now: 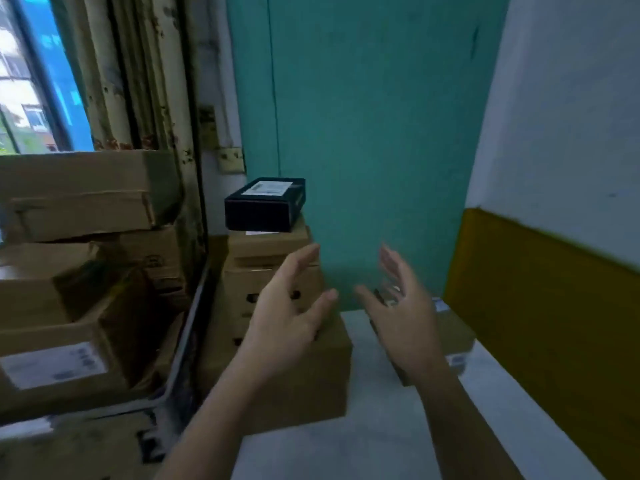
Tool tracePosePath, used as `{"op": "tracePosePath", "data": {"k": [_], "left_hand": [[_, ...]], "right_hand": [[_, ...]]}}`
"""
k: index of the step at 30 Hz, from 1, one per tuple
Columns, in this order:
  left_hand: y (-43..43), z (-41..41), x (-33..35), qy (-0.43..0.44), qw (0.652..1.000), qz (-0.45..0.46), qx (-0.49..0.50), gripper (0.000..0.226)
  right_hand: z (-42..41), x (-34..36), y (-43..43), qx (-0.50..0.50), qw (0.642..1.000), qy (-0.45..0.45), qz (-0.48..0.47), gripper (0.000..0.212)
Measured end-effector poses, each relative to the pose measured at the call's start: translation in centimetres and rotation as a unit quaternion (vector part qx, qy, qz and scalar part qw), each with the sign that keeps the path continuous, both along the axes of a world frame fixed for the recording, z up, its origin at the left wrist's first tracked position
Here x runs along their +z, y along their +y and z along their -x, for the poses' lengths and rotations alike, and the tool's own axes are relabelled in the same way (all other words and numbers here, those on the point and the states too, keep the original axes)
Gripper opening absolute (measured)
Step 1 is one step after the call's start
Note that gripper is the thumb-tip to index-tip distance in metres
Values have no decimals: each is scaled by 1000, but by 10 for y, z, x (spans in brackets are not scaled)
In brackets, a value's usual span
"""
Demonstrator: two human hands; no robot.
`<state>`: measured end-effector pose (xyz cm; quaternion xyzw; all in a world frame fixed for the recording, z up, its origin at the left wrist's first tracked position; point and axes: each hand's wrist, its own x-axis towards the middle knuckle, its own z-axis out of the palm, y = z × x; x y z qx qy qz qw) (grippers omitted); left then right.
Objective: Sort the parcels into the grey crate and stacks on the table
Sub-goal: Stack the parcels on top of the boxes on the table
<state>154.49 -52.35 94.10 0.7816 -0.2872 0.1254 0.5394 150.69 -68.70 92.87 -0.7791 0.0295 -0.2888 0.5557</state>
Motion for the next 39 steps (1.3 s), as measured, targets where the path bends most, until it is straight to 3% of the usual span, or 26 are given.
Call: {"op": "tracePosePath", "data": {"k": [4,12,25,31,33,35,39], "left_hand": [[-53,-1,-32,48,997,-9,-56,59],[-138,-32,-93,148,981,-32,-118,52],[-236,-138,-184,284,954,-11,-93,48],[-270,-173,-219,317,945,-65,-46,58],[-280,-178,-228,324,942,-87,-27,65],[-290,-181,-240,330,939,-97,-18,73],[-310,-184,-256,356,925,-134,2,86]], "right_hand": [[13,-34,-51,-53,998,27,-10,63],[4,-100,-126,-134,986,101,3,70],[-92,-165,-224,-167,948,254,98,60],[-138,-204,-259,-144,902,378,148,52],[-153,-211,-271,-155,887,392,186,66],[-167,-216,-284,-168,844,427,279,85],[-186,-217,-308,-169,792,501,306,99]]}}
